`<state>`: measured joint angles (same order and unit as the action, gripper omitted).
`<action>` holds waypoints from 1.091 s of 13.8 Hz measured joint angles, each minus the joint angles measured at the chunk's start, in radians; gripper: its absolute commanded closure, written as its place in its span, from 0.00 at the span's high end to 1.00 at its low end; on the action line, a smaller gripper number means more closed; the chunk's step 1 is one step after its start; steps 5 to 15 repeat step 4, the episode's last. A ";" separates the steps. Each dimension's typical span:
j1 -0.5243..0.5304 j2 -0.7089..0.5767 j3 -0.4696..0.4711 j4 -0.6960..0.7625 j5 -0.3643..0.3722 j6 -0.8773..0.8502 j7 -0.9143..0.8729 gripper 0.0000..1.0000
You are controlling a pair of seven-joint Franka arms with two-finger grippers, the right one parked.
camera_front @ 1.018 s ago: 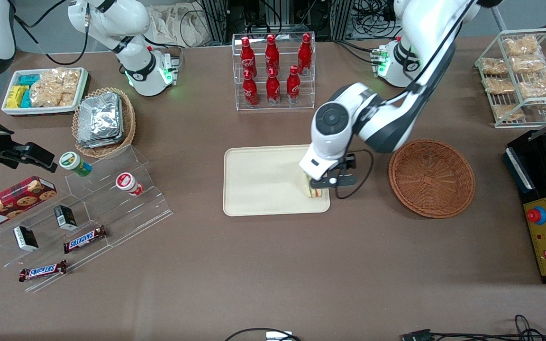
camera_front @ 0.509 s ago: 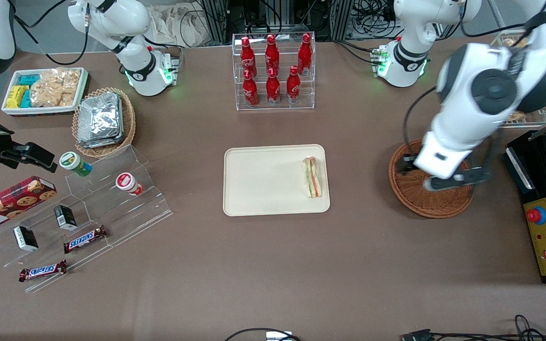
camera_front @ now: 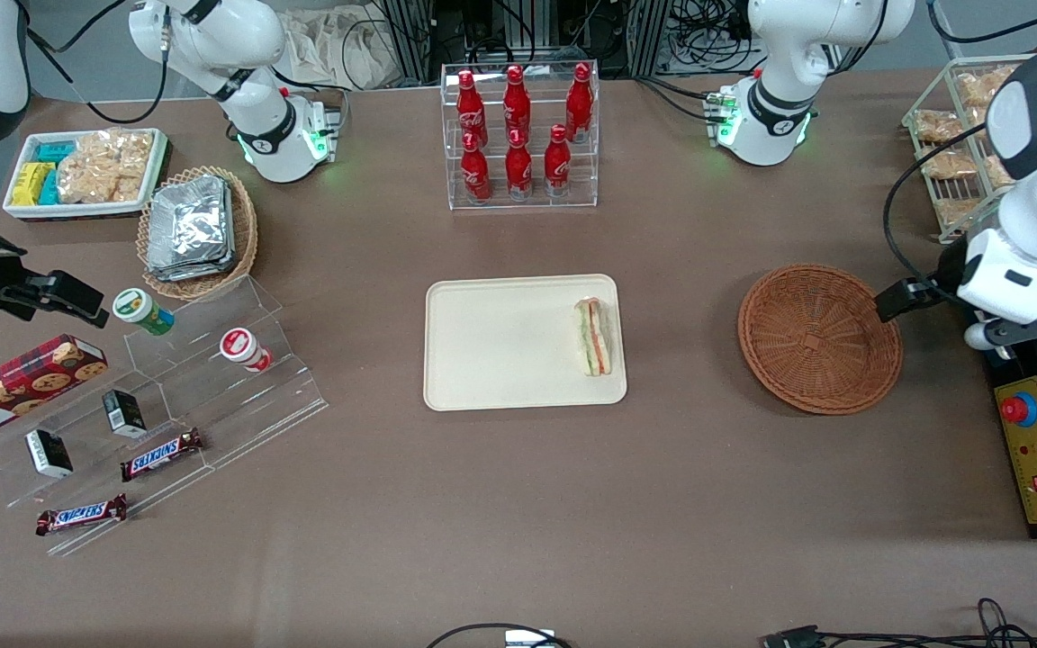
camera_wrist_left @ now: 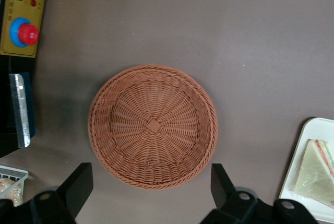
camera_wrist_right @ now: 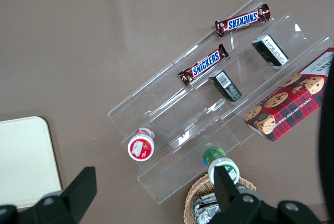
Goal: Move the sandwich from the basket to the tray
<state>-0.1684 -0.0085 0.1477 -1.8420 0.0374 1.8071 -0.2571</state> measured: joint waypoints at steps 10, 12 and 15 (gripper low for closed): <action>-0.004 -0.019 0.002 0.011 0.000 -0.013 0.041 1.00; -0.004 -0.019 0.002 0.011 0.000 -0.013 0.041 1.00; -0.004 -0.019 0.002 0.011 0.000 -0.013 0.041 1.00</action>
